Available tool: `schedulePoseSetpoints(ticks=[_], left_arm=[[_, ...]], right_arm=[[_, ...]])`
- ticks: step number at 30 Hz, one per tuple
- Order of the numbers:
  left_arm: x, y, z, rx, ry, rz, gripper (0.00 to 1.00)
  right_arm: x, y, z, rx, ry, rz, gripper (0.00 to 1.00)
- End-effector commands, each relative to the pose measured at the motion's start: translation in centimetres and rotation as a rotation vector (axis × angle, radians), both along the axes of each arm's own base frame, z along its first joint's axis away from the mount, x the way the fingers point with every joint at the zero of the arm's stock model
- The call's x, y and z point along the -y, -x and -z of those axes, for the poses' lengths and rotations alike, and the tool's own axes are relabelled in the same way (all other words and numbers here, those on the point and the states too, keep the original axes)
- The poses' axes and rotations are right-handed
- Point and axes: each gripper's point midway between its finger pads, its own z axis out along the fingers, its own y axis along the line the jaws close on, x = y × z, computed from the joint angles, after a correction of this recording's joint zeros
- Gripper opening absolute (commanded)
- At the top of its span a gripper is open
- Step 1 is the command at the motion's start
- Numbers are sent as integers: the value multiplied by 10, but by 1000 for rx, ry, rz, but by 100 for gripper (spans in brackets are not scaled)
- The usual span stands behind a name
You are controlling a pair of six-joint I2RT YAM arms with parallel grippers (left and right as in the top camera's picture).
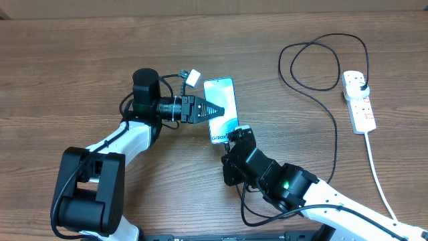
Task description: Plug charger to phone and switch on socket
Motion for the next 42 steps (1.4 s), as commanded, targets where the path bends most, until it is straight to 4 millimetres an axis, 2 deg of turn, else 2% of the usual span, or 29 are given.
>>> schedulePoseSetpoints(ticks=[1, 4, 8, 11, 15, 17, 21, 24, 26, 31, 35, 38, 40, 42], left_arm=[[-2, 19, -9, 8, 46, 117, 4], [-2, 20, -10, 8, 47, 121, 4], [-2, 20, -9, 5, 47, 121, 4], [-2, 20, -7, -19, 44, 120, 4], [-3, 24, -1, -40, 41, 120, 4], [-3, 25, 1, -44, 41, 119, 4], [-3, 23, 2, -52, 34, 107, 4], [-1, 13, 7, -122, -1, 45, 4], [-1, 7, 10, -157, -21, 3, 4], [7, -8, 19, -199, -70, -100, 4], [30, -13, 29, -154, -125, -161, 4], [41, -10, 44, -106, -188, -184, 4], [38, -10, 59, -88, -244, -204, 4], [22, -15, 88, -102, -386, -270, 4]], right_arm=[[-2, -20, -17, 97, -24, 52, 4], [-5, -29, -29, 161, -29, 41, 4], [-11, -41, -58, 228, -55, 57, 4], [-11, -43, -60, 239, -54, 62, 4], [-17, -53, -83, 301, -107, 79, 4], [-17, -52, -83, 297, -106, 78, 4], [-22, -38, -77, 235, -114, 16, 18], [-24, -29, -90, 230, -165, -22, 33], [-17, -23, -100, 238, -175, -20, 46], [11, -2, -107, 215, -142, -19, 68], [39, 16, -111, 198, -117, -8, 98], [55, 29, -119, 205, -126, -7, 100], [61, 33, -122, 209, -131, -7, 100], [66, 37, -124, 213, -134, -5, 100]])
